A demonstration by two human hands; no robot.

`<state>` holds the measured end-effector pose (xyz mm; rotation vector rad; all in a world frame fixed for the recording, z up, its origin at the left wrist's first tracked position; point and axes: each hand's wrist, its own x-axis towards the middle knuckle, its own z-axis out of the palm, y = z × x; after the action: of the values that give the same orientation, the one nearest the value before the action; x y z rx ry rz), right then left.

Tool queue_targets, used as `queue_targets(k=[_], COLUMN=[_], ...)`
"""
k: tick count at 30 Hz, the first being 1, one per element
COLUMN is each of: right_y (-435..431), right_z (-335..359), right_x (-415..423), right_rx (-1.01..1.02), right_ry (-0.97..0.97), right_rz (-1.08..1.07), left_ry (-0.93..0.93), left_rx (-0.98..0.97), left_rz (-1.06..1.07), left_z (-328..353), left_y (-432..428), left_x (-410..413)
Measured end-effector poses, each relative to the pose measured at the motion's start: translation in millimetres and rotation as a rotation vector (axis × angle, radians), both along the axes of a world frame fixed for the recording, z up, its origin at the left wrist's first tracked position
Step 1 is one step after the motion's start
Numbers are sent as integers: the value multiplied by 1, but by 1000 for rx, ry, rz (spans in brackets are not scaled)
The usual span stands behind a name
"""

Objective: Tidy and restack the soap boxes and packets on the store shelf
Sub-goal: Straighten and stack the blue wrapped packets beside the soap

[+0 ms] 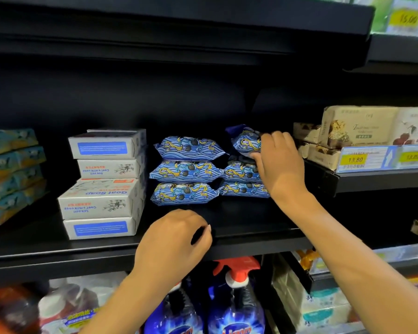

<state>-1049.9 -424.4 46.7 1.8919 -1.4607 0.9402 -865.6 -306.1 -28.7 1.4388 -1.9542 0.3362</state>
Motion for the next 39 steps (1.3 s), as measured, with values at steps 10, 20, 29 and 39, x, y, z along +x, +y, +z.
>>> queue_targets(k=[10,20,29,39], right_y=[58,93,98,106], right_z=[-13,-22,9,-20], right_x=[6,5,-7,-8], right_rx=[-638,-412,263,-423], right_ry=[2,250,304,301], right_rz=[465,754,673,662], left_ry=[1000,1214,767,638], left_rx=[39,187,107,313], left_rz=[-289,-426,-518,-462], left_z=[45,61,38,63], left_y=[-2,3,17,22], left_x=[1,12,15,25])
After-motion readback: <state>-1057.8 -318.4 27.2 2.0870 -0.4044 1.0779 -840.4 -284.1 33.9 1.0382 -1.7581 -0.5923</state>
